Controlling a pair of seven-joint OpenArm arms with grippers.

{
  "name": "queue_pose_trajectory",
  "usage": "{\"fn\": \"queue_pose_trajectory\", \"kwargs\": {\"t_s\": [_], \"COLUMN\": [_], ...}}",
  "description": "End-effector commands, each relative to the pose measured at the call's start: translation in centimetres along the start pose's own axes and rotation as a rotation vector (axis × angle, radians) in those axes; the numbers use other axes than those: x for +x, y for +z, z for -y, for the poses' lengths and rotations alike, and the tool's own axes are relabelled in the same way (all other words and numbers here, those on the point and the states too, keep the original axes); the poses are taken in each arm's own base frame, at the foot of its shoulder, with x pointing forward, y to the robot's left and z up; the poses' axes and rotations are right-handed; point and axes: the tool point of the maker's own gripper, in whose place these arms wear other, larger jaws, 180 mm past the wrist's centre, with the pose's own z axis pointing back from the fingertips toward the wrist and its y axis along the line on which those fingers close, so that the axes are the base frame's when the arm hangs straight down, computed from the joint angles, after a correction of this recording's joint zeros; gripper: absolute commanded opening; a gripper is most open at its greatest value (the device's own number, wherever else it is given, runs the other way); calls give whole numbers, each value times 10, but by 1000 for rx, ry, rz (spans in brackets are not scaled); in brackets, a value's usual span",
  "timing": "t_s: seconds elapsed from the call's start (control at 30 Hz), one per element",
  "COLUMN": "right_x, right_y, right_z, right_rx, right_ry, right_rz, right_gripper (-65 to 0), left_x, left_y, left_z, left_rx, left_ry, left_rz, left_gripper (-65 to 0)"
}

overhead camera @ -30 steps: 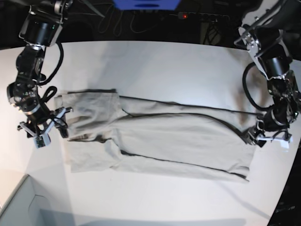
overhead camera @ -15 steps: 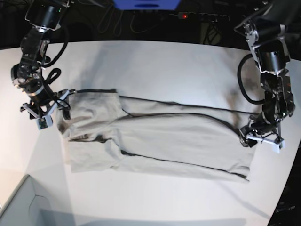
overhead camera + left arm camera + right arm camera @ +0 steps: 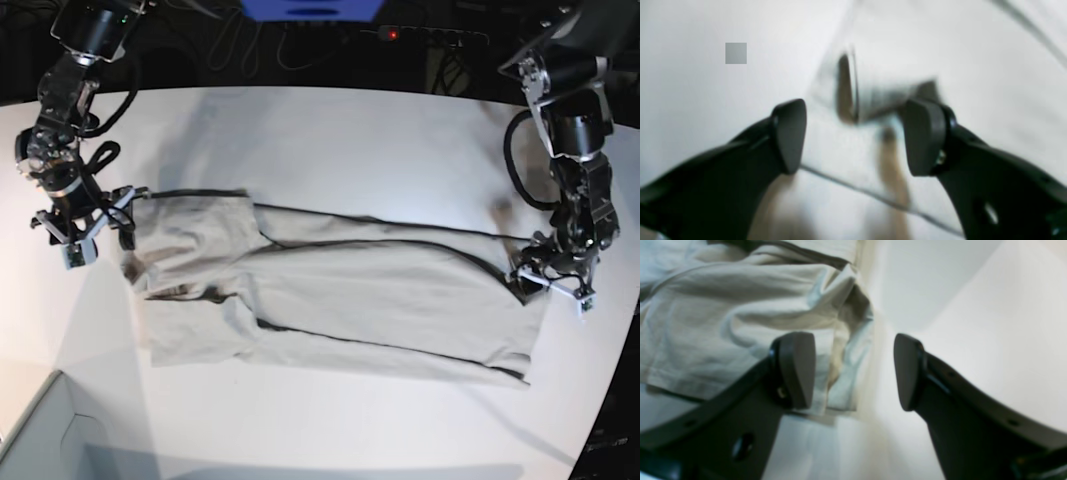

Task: Layout the t-shirt on the table in an organized manner, then fold the t-shirt properly
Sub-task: 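Release the shirt and regrasp its folded edge with both grippers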

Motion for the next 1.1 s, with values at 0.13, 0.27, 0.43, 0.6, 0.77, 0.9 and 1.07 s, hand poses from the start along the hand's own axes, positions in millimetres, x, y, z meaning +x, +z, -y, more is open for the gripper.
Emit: {"fn": "queue_pose_trajectory", "kwargs": {"t_s": [0.13, 0.27, 0.43, 0.6, 0.77, 0.9, 1.07], "right_x": [13, 10, 10, 7, 3, 3, 4], "right_y": [3, 2, 2, 3, 4, 5, 5], "right_z": [6, 5, 5, 4, 4, 4, 4], "right_rx": [-13, -10, -10, -8, -7, -7, -8], "right_ry": [3, -1, -1, -2, -2, -1, 1], "right_rz": [49, 43, 42, 36, 28, 26, 29], "right_gripper": [-277, -277, -277, -277, -277, -277, -277], "left_x": [18, 21, 27, 39, 29, 24, 26], "left_y": [-4, -4, -4, -6, -13, -14, -14], "left_z": [2, 3, 5, 18, 34, 33, 30], "left_rx": [-8, -10, -13, -29, -54, -53, -48], "left_ry": [9, 9, 11, -29, -92, -87, -90], "left_rz": [30, 35, 44, 99, 88, 75, 78], "left_gripper": [-212, -227, -325, -325, -325, -326, -326]}}
